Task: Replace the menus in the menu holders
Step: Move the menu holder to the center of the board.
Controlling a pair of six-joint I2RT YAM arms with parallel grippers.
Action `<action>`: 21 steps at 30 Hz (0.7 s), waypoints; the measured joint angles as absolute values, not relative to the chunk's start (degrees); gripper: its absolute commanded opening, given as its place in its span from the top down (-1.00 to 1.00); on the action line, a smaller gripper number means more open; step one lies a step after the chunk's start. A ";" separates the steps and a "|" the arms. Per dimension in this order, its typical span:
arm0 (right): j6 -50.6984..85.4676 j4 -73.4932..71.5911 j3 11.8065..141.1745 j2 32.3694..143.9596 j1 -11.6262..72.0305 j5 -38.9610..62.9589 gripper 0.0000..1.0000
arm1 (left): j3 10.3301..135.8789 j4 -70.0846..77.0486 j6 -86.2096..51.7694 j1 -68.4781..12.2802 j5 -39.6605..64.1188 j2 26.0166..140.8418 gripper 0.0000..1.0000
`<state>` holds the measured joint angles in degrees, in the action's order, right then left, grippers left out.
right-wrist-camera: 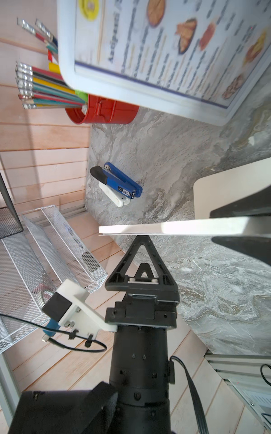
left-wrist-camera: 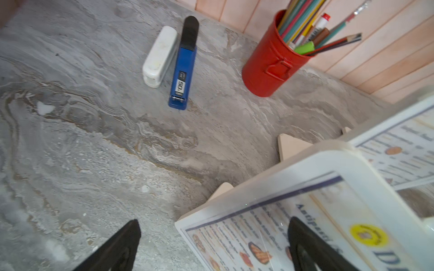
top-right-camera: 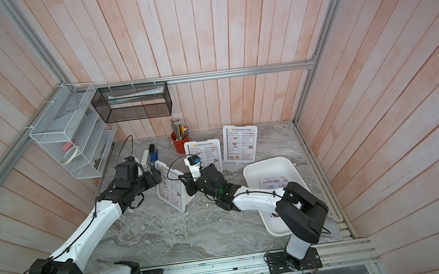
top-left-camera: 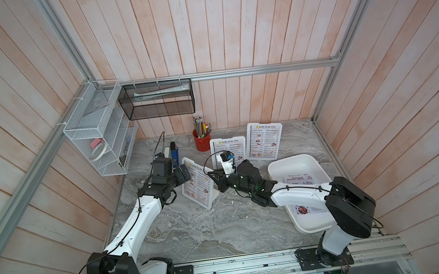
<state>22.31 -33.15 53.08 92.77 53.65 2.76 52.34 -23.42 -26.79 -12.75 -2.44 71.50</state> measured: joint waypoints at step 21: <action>22.52 -18.35 46.19 77.78 56.60 -4.21 0.11 | 52.23 -20.82 -31.40 -24.01 -0.27 74.94 -0.97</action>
